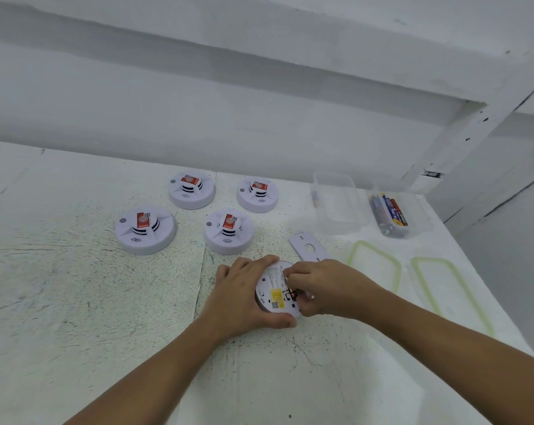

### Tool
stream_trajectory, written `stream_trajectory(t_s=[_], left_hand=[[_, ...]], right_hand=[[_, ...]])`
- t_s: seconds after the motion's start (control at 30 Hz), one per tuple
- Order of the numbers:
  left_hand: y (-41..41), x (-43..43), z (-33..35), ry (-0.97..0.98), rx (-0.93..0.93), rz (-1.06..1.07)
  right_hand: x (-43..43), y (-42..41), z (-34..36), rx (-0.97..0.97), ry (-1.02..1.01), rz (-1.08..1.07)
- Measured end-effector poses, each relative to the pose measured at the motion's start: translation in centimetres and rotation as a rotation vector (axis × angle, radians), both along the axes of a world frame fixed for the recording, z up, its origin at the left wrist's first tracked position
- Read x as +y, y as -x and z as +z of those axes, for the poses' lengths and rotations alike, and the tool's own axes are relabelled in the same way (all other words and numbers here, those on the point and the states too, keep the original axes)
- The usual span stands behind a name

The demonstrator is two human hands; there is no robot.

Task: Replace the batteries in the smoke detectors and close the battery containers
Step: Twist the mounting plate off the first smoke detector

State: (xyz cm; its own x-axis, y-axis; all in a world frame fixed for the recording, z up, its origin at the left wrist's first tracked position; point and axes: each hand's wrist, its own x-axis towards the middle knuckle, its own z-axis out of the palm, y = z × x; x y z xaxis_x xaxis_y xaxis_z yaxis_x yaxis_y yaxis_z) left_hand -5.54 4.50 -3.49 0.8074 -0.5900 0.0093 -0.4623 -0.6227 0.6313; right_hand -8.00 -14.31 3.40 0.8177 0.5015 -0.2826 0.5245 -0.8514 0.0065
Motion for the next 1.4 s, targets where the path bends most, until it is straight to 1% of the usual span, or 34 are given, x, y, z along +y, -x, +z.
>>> stream_trajectory(t_s=[0.17,0.23,0.3,0.63,0.8,0.9,1.0,1.13,1.27,1.4], left_hand=[[0.0,0.0,0.0,-0.009,0.000,-0.002],[0.0,0.0,0.0,-0.011,0.000,0.000],[-0.1,0.0,0.0,-0.014,0.000,-0.002],[-0.2,0.0,0.0,-0.014,0.009,-0.003],[-0.3,0.0,-0.1,-0.011,0.012,-0.004],[-0.3,0.1,-0.1,-0.012,0.015,-0.006],[-0.2,0.1,0.0,-0.011,0.020,-0.008],[-0.3,0.1,-0.1,-0.009,0.019,-0.006],[-0.3,0.0,0.0,-0.010,0.020,-0.009],[-0.3,0.1,0.0,-0.004,0.017,-0.007]], right_hand=[[-0.5,-0.4,1.1,0.041,-0.106,-0.015],[-0.4,-0.6,1.4,0.087,-0.080,0.000],[-0.5,-0.7,1.3,0.087,-0.044,0.030],[-1.1,-0.5,-0.6,-0.159,-0.055,0.206],[-1.5,-0.6,-0.6,-0.199,0.009,0.300],[-1.7,-0.4,-0.8,-0.201,0.010,0.301],[-1.8,-0.5,-0.7,-0.191,0.004,0.307],[-1.6,-1.0,-0.7,-0.127,0.051,0.290],[-1.5,-1.1,-0.4,-0.075,0.023,0.258],[-1.0,-1.1,0.1,-0.012,0.059,0.235]])
